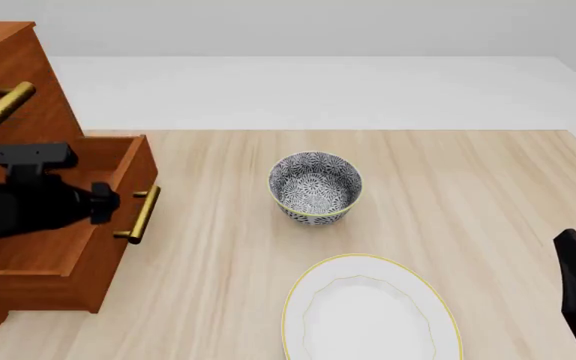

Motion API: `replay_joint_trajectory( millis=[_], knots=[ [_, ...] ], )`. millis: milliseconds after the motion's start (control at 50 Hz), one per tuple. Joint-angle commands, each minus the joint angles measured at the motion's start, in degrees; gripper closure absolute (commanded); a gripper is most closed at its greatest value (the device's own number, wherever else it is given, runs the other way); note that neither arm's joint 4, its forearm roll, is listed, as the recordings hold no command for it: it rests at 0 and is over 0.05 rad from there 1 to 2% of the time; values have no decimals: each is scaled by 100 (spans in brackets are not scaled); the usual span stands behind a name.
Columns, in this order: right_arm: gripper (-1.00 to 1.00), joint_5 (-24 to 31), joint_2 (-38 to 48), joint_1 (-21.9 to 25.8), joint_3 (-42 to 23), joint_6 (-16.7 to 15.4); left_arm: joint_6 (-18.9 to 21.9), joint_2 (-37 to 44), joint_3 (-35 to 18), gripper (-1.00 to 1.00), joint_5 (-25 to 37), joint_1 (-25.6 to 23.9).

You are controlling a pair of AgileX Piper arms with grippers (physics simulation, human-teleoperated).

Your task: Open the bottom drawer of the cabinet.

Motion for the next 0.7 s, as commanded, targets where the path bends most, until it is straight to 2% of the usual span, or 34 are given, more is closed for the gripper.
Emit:
replay_joint_trajectory(
  millis=[20,700],
  knots=[
    [-100,-4,0,-9,6,-2,-11,216,149,-100,-275,-12],
    [-100,28,0,-47,-11,-33,-100,828,508,-100,-966,-129]
  ],
)
